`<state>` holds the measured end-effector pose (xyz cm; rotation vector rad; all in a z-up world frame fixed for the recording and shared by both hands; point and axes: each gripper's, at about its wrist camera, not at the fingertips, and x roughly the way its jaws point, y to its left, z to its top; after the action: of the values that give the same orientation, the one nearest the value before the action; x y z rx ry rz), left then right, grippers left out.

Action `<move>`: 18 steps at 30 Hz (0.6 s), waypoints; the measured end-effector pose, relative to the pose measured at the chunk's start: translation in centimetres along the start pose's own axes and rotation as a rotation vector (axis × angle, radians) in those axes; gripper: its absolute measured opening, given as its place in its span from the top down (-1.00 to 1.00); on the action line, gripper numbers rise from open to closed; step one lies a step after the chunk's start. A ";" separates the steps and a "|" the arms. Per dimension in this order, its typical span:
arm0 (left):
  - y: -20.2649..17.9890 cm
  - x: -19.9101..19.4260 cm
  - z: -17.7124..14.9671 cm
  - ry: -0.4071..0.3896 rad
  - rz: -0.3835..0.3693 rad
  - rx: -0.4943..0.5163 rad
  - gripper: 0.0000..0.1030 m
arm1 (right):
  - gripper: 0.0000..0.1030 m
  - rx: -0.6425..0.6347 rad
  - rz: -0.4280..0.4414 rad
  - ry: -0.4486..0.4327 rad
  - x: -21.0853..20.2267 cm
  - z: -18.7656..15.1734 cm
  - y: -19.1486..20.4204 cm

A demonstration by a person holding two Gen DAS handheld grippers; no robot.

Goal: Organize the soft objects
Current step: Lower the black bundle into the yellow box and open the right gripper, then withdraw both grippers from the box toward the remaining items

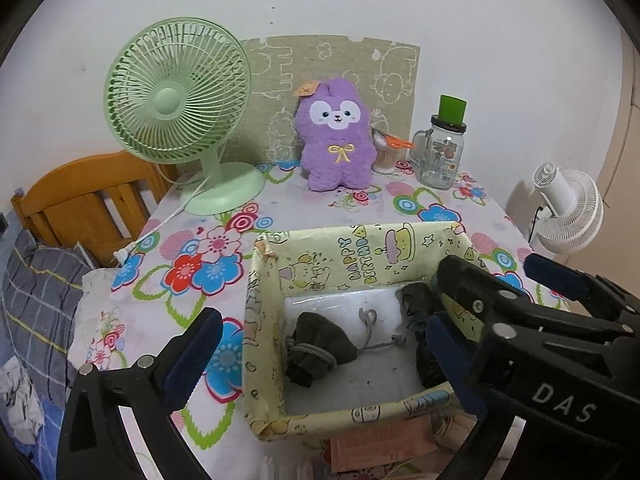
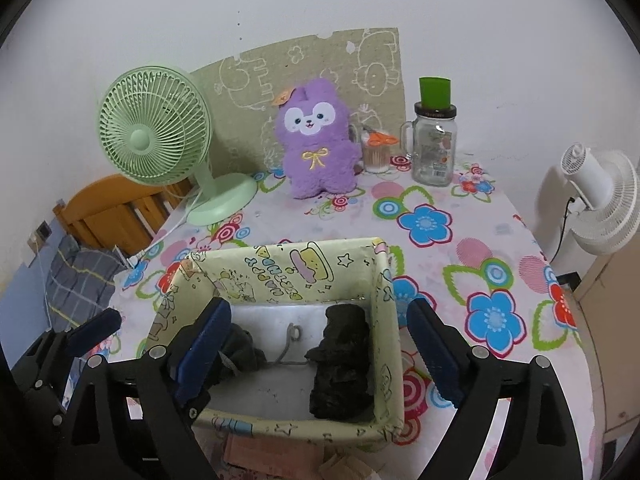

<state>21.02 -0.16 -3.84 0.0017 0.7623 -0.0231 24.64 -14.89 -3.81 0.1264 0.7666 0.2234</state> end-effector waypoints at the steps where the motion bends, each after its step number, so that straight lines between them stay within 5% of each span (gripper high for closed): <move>1: 0.0 -0.3 -0.1 -0.004 0.000 0.001 -0.99 | -0.78 -0.002 0.000 0.000 -0.2 0.0 0.0; 18: -0.1 -4.5 -2.0 -0.039 -0.022 -0.012 -0.99 | -0.90 -0.045 -0.022 -0.054 -5.2 -1.8 1.1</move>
<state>16.38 -0.14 -2.19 -0.0180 0.7232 -0.0396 19.55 -15.01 -1.43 0.0806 0.7087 0.2151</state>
